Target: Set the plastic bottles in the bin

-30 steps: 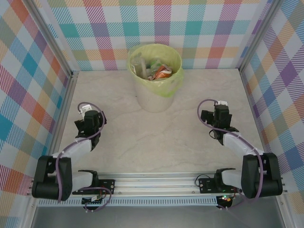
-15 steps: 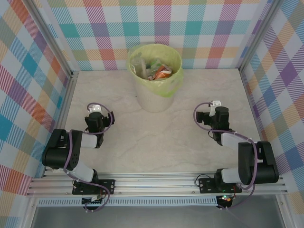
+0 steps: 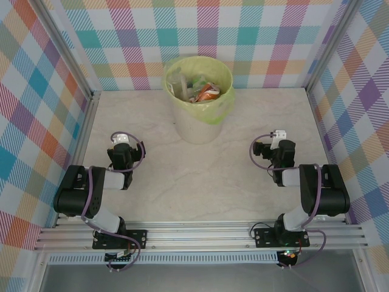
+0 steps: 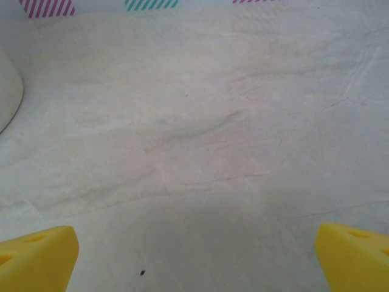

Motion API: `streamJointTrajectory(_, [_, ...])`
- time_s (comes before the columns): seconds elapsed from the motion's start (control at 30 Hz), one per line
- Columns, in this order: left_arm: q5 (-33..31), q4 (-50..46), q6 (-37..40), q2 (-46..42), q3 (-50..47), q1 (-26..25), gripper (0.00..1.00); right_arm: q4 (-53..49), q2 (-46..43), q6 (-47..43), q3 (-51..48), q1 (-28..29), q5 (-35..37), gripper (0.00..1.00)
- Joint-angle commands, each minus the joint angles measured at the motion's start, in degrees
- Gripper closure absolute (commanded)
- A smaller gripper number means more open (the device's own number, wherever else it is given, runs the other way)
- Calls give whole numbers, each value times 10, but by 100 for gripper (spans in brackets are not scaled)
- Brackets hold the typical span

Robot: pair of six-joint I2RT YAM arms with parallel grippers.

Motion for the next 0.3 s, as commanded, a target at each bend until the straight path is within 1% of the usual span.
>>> streamJointTrajectory(0.0, [-7, 28, 3, -2, -2, -4, 0, 13, -7, 11, 7, 0, -18, 0])
streamJointTrajectory(0.27, [1, 26, 8, -1, -1, -5, 0, 11, -7, 11, 7, 0, -18, 0])
